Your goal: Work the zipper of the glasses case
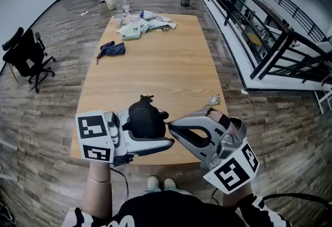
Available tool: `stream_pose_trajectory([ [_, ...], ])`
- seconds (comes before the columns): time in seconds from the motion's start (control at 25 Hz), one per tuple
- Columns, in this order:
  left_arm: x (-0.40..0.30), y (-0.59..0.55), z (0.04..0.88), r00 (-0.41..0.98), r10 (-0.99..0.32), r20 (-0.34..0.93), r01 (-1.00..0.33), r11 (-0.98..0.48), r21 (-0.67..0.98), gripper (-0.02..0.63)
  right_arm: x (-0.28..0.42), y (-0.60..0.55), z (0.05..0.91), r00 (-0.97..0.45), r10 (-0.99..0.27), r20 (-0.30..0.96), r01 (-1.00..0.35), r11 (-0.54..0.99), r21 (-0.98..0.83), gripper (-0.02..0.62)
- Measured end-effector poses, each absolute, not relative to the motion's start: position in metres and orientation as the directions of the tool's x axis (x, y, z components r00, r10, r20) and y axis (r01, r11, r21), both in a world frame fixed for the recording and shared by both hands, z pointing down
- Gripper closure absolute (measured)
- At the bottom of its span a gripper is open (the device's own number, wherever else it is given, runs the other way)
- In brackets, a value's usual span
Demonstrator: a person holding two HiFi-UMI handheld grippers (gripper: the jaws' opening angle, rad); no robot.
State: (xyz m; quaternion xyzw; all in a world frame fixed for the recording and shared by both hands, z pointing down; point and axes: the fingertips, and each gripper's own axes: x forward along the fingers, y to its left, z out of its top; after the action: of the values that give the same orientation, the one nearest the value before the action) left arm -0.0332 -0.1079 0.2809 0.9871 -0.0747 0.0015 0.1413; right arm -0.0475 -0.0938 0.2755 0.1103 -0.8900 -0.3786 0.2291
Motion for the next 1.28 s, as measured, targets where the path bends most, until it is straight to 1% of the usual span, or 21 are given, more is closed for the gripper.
stream_pose_trajectory([
  [0.6, -0.038, -0.131, 0.256, 0.962, -0.26, -0.081, -0.227, -0.93, 0.289, 0.318, -0.044, -0.095, 0.301, -0.861, -0.367, 0.353, -0.042, 0.742, 0.669, 0.589],
  [1.28, -0.049, -0.15, 0.234, 0.927, -0.342, -0.156, -0.282, -0.907, 0.313, 0.319, -0.048, -0.098, 0.314, -0.858, -0.352, 0.375, -0.05, 0.783, 0.62, 0.589],
])
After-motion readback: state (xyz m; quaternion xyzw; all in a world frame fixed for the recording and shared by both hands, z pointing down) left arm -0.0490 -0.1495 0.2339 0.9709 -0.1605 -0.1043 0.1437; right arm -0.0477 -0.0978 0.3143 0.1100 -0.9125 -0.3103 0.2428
